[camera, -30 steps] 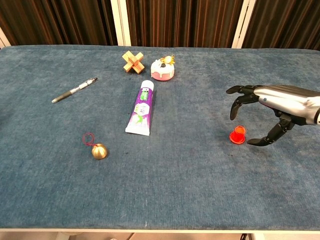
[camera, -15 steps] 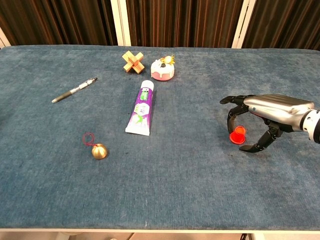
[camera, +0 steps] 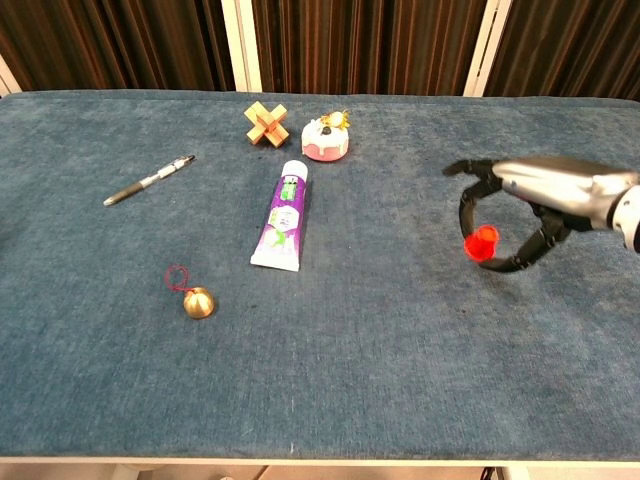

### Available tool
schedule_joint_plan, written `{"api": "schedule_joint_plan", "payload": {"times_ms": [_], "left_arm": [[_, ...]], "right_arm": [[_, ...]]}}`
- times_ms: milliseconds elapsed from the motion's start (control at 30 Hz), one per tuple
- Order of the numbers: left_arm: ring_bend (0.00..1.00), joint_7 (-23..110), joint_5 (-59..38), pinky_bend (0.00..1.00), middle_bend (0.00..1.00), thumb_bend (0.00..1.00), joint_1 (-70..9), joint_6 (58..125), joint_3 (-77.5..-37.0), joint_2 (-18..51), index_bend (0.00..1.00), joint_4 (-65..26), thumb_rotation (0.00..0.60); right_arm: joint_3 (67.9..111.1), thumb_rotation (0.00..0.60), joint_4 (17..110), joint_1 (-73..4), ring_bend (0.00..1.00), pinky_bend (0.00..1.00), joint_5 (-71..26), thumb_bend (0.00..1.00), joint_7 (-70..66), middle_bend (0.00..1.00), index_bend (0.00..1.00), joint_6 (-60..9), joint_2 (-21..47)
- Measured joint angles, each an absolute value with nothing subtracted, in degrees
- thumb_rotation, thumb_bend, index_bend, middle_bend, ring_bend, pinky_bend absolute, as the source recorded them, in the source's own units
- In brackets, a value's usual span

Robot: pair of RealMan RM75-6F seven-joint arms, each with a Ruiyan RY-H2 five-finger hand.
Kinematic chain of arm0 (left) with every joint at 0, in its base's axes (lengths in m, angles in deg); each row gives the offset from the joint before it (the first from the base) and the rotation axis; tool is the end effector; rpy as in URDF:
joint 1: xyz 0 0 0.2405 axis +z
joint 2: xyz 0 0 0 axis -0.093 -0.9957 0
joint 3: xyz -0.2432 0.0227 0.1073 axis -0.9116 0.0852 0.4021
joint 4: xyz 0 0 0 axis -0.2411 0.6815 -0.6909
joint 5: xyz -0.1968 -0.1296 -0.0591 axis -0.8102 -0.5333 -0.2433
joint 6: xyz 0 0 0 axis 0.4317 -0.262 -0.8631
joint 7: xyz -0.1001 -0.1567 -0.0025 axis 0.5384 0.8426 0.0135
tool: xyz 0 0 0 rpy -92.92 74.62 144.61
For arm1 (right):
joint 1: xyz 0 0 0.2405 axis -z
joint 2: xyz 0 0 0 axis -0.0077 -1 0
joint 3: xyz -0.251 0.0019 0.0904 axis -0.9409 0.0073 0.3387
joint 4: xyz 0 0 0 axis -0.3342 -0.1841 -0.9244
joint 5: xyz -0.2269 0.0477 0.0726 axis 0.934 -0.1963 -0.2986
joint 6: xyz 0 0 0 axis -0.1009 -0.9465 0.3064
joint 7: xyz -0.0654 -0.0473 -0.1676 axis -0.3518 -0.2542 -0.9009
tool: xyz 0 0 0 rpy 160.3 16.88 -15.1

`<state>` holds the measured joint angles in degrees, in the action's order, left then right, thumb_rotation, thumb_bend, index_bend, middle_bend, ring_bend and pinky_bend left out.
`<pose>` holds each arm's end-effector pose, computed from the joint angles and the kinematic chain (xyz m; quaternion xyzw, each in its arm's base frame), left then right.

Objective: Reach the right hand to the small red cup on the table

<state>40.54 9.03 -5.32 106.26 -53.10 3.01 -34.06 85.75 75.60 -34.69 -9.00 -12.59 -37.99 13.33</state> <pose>-0.3378 0.2665 0.1031 -0.6118 -0.3871 -0.3624 0.5870 -0.1932 -0.3506 -0.0591 0.7653 -0.4015 0.3470 0.3642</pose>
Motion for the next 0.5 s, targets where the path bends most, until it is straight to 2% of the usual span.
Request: {"api": "schedule_joint_plan", "payload": {"times_ms": [233, 367, 500], "left_arm": [[0.05, 40.99, 9.26, 0.04, 0.03, 0.53, -5.37, 106.18, -53.04, 2.83, 0.11, -33.68, 0.600], [0.05, 41.90, 9.04, 0.04, 0.03, 0.53, -5.32, 106.11, -53.17, 2.74, 0.11, -33.42, 0.600], [0.05, 42.46, 8.79, 0.04, 0.03, 0.53, -5.41, 105.76, -53.30, 2.69, 0.11, -33.15, 0.600]], "right_arm": [[92.75, 0.600, 84.80, -40.97, 0.04, 0.00, -14.58, 0.52, -17.87, 0.08, 0.62, -41.44, 7.91], [97.05, 0.600, 90.29, -46.18, 0.04, 0.00, -23.82, 0.52, -23.17, 0.08, 0.62, -43.41, 4.17], [99.51, 0.600, 95.10, -51.28, 0.04, 0.00, -33.70, 0.52, -30.33, 0.08, 0.62, -42.81, 1.13]]}}
